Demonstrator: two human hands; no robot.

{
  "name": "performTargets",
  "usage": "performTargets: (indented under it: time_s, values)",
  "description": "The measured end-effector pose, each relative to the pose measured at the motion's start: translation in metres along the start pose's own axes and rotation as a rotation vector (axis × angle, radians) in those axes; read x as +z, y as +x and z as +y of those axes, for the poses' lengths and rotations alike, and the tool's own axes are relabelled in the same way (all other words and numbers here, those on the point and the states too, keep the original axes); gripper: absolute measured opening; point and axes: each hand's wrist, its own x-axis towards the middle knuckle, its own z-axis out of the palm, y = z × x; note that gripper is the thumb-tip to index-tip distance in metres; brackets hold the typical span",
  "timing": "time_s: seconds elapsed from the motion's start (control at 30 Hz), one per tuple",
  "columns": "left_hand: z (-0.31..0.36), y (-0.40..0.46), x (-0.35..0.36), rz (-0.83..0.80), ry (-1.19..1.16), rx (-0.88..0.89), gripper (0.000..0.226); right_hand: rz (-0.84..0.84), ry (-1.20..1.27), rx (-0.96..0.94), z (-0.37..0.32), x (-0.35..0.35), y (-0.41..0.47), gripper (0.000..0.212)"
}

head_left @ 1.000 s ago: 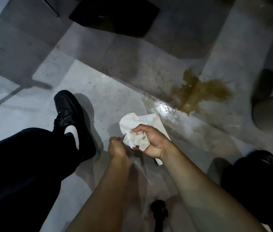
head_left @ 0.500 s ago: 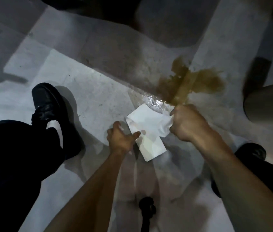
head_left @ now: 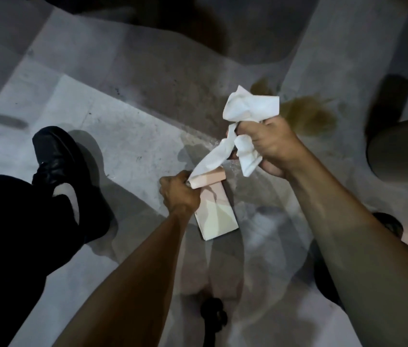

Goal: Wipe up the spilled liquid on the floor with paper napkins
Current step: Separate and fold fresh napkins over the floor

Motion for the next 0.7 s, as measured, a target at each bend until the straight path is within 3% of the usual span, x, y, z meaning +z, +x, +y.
performTargets:
  time_s: [0.03, 0.1, 0.23, 0.33, 0.47, 0.57, 0.7]
  values:
    - [-0.003, -0.001, -0.003, 0.01, -0.023, 0.072, 0.026, 0.005, 0.046, 0.022, -0.003, 0.001, 0.001, 0.016]
    - [0.0, -0.012, -0.02, -0.068, -0.217, 0.028, 0.016, 0.0, 0.14, 0.099, -0.011, 0.0, 0.004, 0.019]
    - [-0.003, -0.027, -0.057, -0.36, -0.455, -0.077, 0.026, -0.022, 0.14, 0.098, -0.014, -0.003, 0.01, 0.024]
    - [-0.001, -0.019, -0.095, -0.44, -0.449, -0.026, 0.031, -0.074, 0.069, 0.104, -0.01, 0.003, 0.012, 0.02]
    - [0.012, -0.003, -0.142, -0.525, -0.415, 0.129, 0.028, -0.119, -0.305, 0.1, -0.003, 0.002, 0.012, 0.018]
    - [0.024, 0.009, -0.167, -0.59, -0.421, 0.128, 0.018, -0.155, -0.438, 0.133, 0.005, 0.011, 0.006, 0.019]
    - [0.03, 0.02, -0.178, -0.757, -0.418, 0.114, 0.042, -0.245, -0.038, 0.168, 0.016, 0.028, 0.0, 0.049]
